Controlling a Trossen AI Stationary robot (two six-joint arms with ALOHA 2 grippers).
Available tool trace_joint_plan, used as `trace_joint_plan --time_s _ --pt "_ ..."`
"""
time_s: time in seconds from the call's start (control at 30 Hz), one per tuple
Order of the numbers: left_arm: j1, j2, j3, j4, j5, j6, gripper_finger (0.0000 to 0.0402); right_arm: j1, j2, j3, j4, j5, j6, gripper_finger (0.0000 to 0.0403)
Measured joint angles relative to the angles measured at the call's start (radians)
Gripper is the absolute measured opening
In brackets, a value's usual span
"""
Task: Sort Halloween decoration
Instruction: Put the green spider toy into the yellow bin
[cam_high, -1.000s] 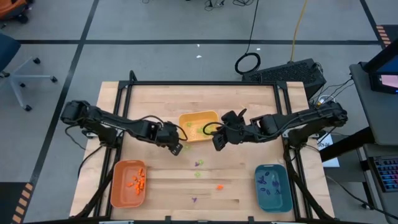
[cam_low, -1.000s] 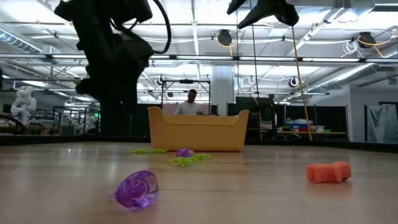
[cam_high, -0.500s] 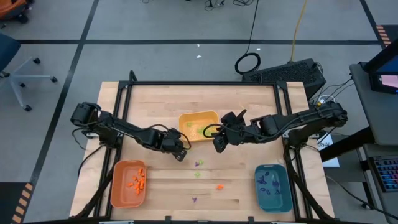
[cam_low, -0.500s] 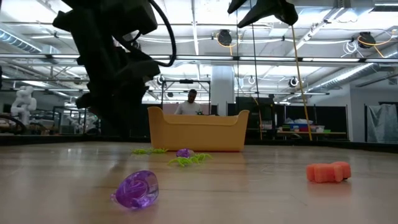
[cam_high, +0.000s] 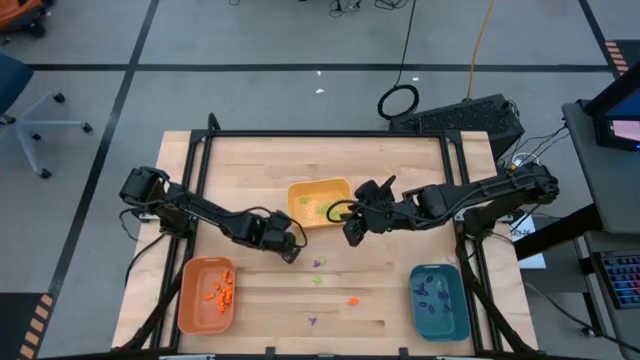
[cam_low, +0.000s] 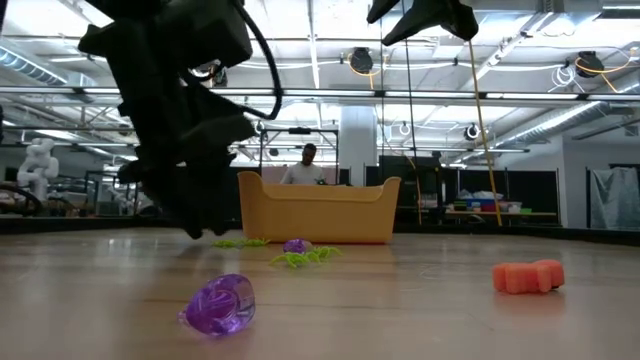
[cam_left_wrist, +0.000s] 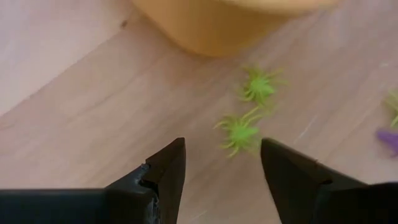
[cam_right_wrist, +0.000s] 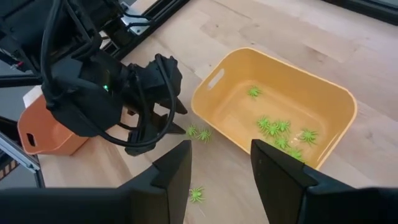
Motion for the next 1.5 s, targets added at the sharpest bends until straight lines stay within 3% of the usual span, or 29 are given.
trace_joint_plan --time_s 0.5,0.83,1.1,1.37,1.5 --pt "-0.086 -0.031 0.01 -0.053 0.083 0.028 0.0194 0.001 0.0 0.0 -0.005 -0.053 -0.079 0.0151" --pt "-0.096 -0.071 0.041 -0.024 -0.06 0.053 0.0092 0.007 0.0 0.0 -0.016 -0.13 -0.077 0.015" --pt "-0.063 -0.035 -0.01 0.062 -0.024 0.053 0.0017 0.039 0.0 0.0 -0.016 -0.131 -0.077 0.015" --pt "-0.056 0.021 -0.011 0.191 -0.036 0.059 0.0003 0.047 0.0 0.0 -0.017 -0.13 -0.11 0.015" --pt "-0.056 0.074 -0.011 0.212 0.007 0.046 0.0004 0.047 0.0 0.0 -0.015 -0.13 -0.134 0.015"
